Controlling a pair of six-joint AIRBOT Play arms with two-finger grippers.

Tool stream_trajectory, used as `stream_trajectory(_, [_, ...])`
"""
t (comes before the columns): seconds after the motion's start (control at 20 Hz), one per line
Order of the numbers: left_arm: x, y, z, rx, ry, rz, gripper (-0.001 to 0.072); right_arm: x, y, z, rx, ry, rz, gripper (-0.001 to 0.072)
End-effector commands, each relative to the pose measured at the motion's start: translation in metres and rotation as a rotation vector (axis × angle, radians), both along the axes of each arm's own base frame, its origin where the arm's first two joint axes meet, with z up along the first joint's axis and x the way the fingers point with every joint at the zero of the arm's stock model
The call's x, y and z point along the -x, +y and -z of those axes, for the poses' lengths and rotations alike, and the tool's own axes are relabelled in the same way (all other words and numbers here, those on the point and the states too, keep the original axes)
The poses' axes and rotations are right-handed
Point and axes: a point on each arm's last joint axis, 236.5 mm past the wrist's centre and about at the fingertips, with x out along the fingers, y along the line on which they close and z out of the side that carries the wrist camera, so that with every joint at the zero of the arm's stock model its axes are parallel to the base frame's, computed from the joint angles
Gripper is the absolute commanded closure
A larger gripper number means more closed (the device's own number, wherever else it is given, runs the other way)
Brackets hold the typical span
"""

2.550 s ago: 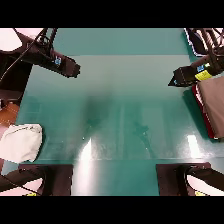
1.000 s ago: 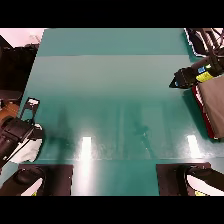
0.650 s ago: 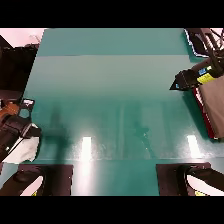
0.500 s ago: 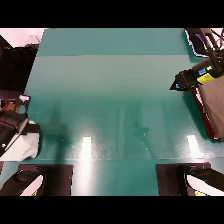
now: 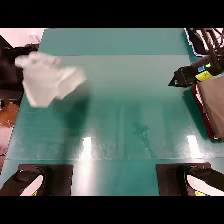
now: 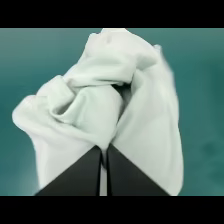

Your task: Fold the shirts.

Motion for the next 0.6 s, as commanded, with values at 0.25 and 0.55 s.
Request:
stream_trajectory(0.25, [0.008, -0.182, -0.040, 0.349, 0.025, 0.621, 0.0685, -0.038, 0.007, -0.094, -0.089, -0.348, 0.044, 0.0693])
stream_trajectory(0.55, [0.001, -0.290, 0.118, 0.275, 0.419, 0.829, 0.0683, -0.037, 0.006, -0.145, -0.123, -0.492, 0.049, 0.0693])
